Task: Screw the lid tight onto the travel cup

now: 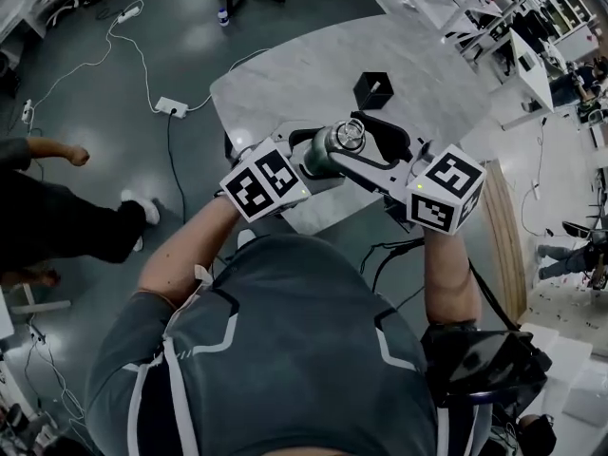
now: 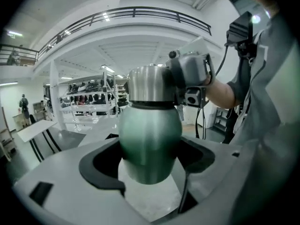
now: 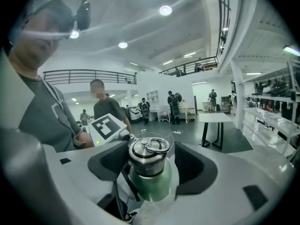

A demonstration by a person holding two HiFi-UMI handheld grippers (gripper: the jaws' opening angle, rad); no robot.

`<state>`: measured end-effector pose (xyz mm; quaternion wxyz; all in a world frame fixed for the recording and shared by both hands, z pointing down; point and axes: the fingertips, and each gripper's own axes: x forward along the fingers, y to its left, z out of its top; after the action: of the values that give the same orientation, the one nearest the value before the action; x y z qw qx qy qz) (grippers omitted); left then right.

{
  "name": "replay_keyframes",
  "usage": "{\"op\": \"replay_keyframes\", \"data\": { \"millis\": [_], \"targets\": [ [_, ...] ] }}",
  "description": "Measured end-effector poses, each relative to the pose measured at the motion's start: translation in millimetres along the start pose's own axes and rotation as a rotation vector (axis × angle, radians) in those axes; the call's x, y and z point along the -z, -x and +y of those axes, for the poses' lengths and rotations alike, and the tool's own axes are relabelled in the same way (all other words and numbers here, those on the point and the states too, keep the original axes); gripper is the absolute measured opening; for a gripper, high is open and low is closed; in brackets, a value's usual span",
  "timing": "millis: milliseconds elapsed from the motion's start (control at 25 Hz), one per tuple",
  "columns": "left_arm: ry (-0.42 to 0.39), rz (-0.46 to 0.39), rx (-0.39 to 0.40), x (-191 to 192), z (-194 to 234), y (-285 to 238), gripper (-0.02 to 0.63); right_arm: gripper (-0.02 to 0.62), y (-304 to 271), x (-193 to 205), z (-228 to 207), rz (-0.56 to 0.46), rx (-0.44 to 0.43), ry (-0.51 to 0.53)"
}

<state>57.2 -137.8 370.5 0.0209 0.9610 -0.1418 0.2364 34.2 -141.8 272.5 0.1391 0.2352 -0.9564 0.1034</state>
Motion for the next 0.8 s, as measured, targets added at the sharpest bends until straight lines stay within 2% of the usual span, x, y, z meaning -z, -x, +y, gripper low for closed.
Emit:
{"op": "replay_keyframes", "data": {
  "millis": [200,400,560,680,760,800],
  "targets": [
    [-0.013,-0.021,0.061,-7.5,-10.6,8.3,0.371,0.320,15.2,-16.1,17.3,-0.083,-0.117,0.084],
    [-0.018,-0.082,0.228,-20.2,-37.3,23.8,0.371,0.322,21.1,-19.1,37.9,-0.109,-0.275,0.243],
    [-0.043,-0.098,0.306,-30.4,-51.5,31.0,0.372,0.322,26.3,-25.3,58.5,-0.134,-0.421,0.301],
    [-0.053,-0.107,0.341,-36.0,-56.6,32.4,0.371,0.319,26.1,-23.8,64.2,-0.123,-0.465,0.326],
    [-0.048,-0.113,0.340,-37.1,-54.7,32.8,0.372,0.279,24.5,-23.7,63.5,-0.129,-0.458,0.305],
    [-0.038,-0.116,0.328,-36.8,-52.3,32.5,0.371,0.279,23.2,-22.2,60.9,-0.128,-0.437,0.278]
  ]
}}
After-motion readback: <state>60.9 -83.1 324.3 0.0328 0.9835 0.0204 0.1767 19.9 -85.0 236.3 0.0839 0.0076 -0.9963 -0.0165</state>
